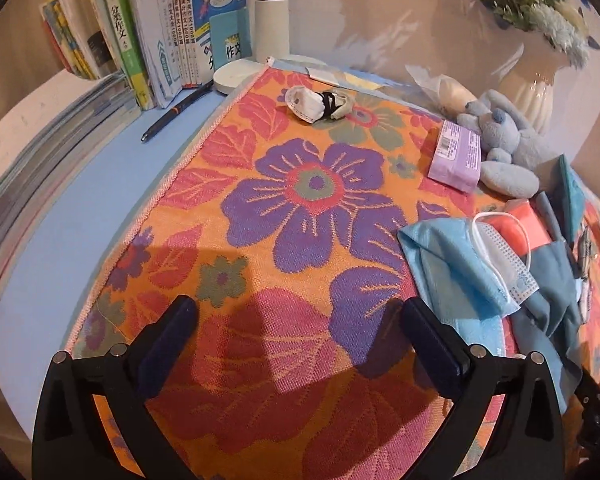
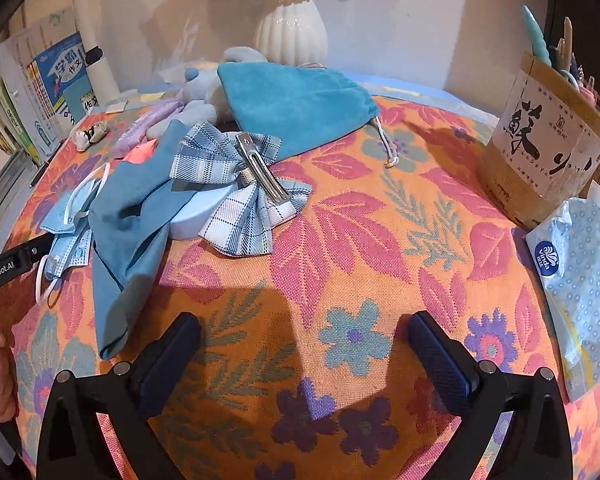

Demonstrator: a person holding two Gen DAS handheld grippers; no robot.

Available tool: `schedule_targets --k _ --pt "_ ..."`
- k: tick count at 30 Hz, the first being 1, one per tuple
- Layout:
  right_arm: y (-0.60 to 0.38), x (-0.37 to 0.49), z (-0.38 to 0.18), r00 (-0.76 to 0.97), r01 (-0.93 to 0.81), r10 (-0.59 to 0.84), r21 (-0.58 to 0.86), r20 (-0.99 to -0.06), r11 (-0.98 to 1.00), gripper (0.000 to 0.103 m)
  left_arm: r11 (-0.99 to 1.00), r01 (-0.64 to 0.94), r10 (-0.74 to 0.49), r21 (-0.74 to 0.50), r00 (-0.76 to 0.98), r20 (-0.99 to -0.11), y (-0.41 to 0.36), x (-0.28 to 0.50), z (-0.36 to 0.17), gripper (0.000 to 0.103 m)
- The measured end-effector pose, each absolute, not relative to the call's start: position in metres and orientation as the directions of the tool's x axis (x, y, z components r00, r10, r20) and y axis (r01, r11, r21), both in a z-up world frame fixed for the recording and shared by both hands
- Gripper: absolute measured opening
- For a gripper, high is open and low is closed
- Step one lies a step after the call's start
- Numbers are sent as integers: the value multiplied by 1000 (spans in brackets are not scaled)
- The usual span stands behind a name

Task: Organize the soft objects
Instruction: 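Return both tools to the tablecloth above the plaid bow and masks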

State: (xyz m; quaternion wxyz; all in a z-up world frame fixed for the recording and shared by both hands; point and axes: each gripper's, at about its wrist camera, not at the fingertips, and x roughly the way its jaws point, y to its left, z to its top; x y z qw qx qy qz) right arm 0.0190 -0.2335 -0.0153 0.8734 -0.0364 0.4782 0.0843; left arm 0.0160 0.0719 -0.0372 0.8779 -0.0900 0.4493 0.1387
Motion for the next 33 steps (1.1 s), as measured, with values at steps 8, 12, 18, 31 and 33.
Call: schedule_targets --k 8,12,18,31,33 --pt "-232 20 -16 528 -181 112 17 -842 983 103 940 -326 117 -100 584 -803 79 10 -34 102" --pt "-233 20 -17 528 -181 110 15 -842 983 103 946 -310 113 -90 580 -807 75 10 -33 102" --pt "-236 15 -13 527 -181 120 27 -841 983 100 932 -173 -137 -319 647 -750 96 -1 -29 102" --pt "-259 61 26 483 -226 355 278 -800 934 63 942 -82 -216 -326 597 -773 47 48 -16 90" --pt "-250 69 22 472 -247 362 273 -804 930 60 954 -88 -186 -286 573 -798 41 59 -26 80"
